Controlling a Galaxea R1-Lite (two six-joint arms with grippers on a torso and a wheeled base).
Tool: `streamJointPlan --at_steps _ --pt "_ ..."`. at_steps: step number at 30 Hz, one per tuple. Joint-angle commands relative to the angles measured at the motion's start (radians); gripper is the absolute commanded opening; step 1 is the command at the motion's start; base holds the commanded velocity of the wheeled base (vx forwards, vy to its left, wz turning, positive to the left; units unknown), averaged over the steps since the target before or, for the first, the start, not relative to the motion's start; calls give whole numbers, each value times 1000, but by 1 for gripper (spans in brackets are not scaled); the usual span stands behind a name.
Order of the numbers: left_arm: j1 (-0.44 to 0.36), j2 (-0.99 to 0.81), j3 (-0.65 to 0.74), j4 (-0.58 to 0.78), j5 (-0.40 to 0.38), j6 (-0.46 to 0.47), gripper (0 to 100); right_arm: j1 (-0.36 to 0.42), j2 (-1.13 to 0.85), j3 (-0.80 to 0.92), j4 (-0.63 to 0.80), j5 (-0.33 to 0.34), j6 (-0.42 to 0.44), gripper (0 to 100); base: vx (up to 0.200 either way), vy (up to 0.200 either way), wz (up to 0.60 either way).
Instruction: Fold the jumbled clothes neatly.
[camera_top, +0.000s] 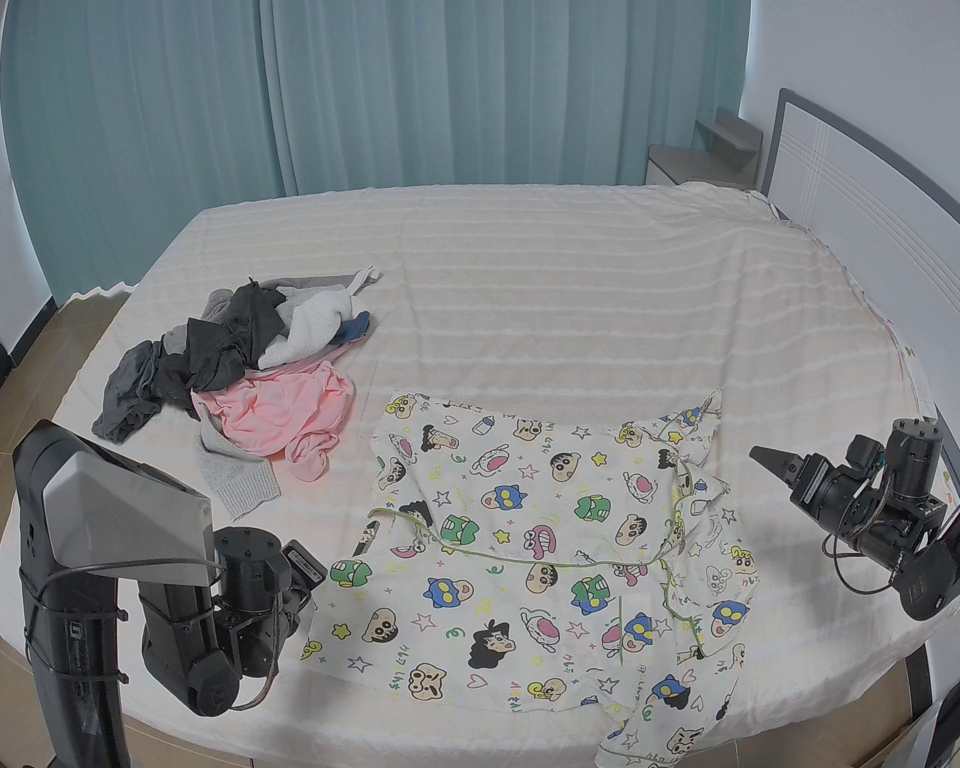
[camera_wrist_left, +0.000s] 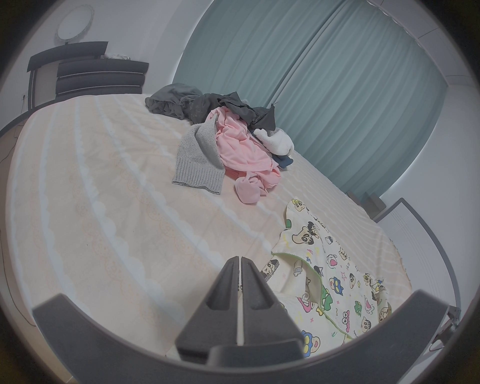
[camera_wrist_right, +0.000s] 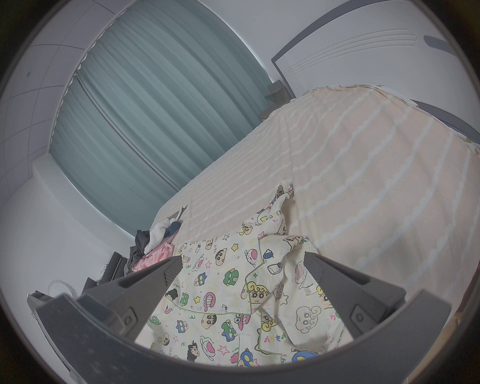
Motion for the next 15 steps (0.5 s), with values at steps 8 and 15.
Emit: streamJointPlan --at_steps 8,15 --pt "-3 -178 170 -18 -164 -13 0 -83 6 -32 235 115 -32 100 0 0 0" --pt "-5 -272 299 -18 -273 -102 0 -167 137 -262 533 189 -173 100 0 0 0"
